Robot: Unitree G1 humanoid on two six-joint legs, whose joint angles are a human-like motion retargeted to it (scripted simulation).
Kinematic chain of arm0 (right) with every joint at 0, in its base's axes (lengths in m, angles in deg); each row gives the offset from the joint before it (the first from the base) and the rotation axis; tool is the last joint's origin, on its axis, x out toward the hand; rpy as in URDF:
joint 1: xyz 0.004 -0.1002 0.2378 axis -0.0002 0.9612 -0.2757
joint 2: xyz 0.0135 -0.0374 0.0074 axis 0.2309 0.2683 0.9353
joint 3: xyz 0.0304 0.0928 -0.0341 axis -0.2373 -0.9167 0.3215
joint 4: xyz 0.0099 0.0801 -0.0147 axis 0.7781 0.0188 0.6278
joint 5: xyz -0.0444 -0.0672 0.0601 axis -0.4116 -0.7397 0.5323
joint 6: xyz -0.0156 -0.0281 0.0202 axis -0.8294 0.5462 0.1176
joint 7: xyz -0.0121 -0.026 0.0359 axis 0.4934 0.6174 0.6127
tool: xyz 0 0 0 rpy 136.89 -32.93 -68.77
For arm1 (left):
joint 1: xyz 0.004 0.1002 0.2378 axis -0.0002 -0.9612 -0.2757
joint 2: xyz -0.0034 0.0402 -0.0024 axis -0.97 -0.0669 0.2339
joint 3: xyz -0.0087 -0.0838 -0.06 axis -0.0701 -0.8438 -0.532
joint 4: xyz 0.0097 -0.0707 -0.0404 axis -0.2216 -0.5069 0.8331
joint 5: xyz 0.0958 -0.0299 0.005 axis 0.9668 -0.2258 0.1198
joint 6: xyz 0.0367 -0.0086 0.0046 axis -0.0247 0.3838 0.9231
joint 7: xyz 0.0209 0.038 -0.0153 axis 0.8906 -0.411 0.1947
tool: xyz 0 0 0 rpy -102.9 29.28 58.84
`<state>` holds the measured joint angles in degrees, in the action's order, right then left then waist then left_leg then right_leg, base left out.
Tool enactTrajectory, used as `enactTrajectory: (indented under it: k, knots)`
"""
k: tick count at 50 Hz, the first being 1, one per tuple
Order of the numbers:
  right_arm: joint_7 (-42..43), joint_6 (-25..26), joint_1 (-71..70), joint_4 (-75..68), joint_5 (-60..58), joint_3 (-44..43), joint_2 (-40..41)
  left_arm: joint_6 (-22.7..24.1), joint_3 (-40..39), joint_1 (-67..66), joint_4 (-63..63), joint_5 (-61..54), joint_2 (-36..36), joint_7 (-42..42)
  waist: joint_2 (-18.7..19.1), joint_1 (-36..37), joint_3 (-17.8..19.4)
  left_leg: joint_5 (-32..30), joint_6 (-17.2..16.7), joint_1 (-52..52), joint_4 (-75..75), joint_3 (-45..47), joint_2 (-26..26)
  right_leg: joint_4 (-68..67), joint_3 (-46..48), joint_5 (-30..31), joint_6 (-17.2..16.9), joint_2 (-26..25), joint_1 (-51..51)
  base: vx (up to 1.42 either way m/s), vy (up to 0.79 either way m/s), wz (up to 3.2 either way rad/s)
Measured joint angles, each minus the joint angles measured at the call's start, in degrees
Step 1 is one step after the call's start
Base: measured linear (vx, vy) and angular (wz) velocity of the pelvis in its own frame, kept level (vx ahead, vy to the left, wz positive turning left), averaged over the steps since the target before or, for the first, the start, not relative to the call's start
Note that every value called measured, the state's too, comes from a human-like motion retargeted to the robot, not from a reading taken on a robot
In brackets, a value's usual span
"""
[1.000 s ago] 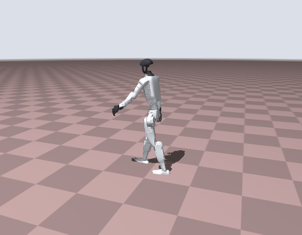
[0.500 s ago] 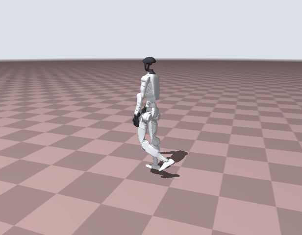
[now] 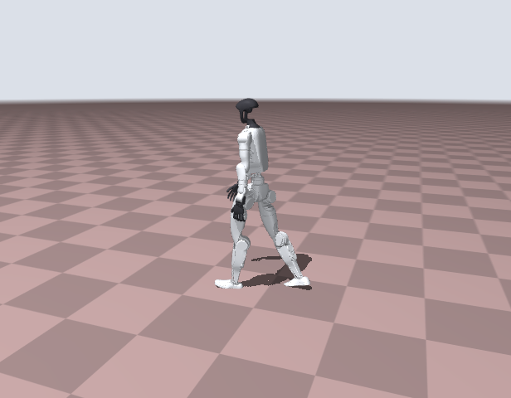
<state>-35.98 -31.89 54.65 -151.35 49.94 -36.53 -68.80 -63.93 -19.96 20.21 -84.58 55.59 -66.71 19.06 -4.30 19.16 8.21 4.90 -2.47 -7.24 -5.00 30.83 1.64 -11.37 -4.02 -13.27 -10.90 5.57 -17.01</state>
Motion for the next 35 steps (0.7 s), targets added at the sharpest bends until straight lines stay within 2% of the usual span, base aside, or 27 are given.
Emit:
enactTrajectory:
  k: [3,8,10,15,18,21,23,25,28,32,35]
  knots:
    - [-0.38,0.33,4.36,-2.43,-0.34,-0.64,0.49,-0.19,0.04,1.61,-0.67,0.65,-1.05,0.05,0.13,-0.66,-1.84,-0.01,-0.07,3.45,0.0,-1.38,-0.09,-11.31,-0.28,5.98,0.47,-0.78,2.48,0.73,0.28,0.23]
    - [-0.09,2.44,10.31,-4.68,2.1,-3.65,0.5,-2.4,1.71,7.36,-2.22,-0.41,-2.97,-1.24,-0.43,-3.96,-4.9,3.81,0.07,7.02,0.42,-5.02,-1.42,-41.28,0.27,16.79,1.32,-1.41,17.66,0.64,0.24,0.48]
    - [0.17,3.19,11.89,-4.72,3.76,-4.88,0.16,-3.64,2.77,10.49,-2.65,0.05,-3.55,-2.4,-0.32,-5.9,-5.35,5.76,-0.12,8.15,1.38,-6.37,-1.83,-50.34,0.94,17.15,2.6,-1.39,24.13,0.56,0.19,0.58]
    - [-1.19,3.41,13.92,-3.41,7.29,-6.43,-1.46,-5.68,5.83,18.74,-1.24,3.32,-4.01,-4.16,1.85,-12.02,-4.63,9.17,-0.93,11.98,2.44,-10.26,-2.09,-56.12,5.21,8.78,7.42,-0.38,36.06,0.52,0.16,0.73]
    - [-2.5,2.96,14.23,-2.52,7.97,-6.69,-2.45,-5.18,7.71,22.76,1.89,3.68,-4.0,-4.57,3.42,-16.09,-3.67,10.61,-1.15,14.43,2.52,-13.13,-2.09,-48.44,9.05,5.44,8.2,0.73,39.71,0.51,0.1,0.88]
    - [-2.98,2.7,14.16,-2.01,7.8,-7.04,-3.11,-3.91,9.67,25.72,5.94,2.71,-4.01,-5.26,4.35,-19.63,-2.47,12.15,-1.6,16.99,2.82,-15.74,-2.37,-33.5,12.93,5.33,7.24,1.57,40.29,0.52,0.05,0.84]
    - [-2.8,2.9,13.97,-1.93,7.47,-7.51,-3.36,-2.97,11.05,27.14,8.64,1.33,-4.01,-5.86,4.33,-21.56,-1.64,13.29,-1.97,18.85,3.14,-17.28,-3.06,-19.7,14.93,8.17,5.87,1.82,38.98,0.55,0.0,0.75]
    - [-2.3,3.71,13.63,-2.08,6.77,-8.29,-3.51,-2.26,12.32,28.24,10.93,-0.65,-3.97,-6.6,3.69,-23.27,-0.54,14.61,-2.28,21.28,3.48,-18.85,-4.28,-3.84,16.4,13.52,4.0,2.13,36.23,0.6,-0.03,0.7]
    - [-2.56,6.33,12.67,-2.65,3.21,-10.29,-3.19,-2.69,12.97,29.56,12.48,-1.55,-4.02,-7.0,2.52,-24.72,1.69,16.77,-2.66,26.11,3.69,-20.37,-5.34,14.25,17.77,20.2,-0.03,1.99,32.42,0.65,-0.08,0.44]
    - [-4.36,7.96,11.49,-3.58,-0.32,-12.81,-3.0,-3.61,11.87,29.32,11.32,1.18,-3.32,-5.2,3.08,-24.96,1.71,18.13,-2.25,29.52,4.78,-20.82,-4.29,16.37,17.61,18.76,-2.77,0.91,33.74,0.68,-0.11,0.12]
    - [-4.97,7.6,11.16,-4.38,-0.66,-13.76,-3.47,-3.61,10.25,26.75,8.84,2.93,-2.05,-4.06,3.15,-25.01,0.25,17.13,-0.59,31.04,7.06,-22.0,-4.13,16.37,17.99,21.62,-2.78,1.08,31.49,0.75,-0.14,0.1]
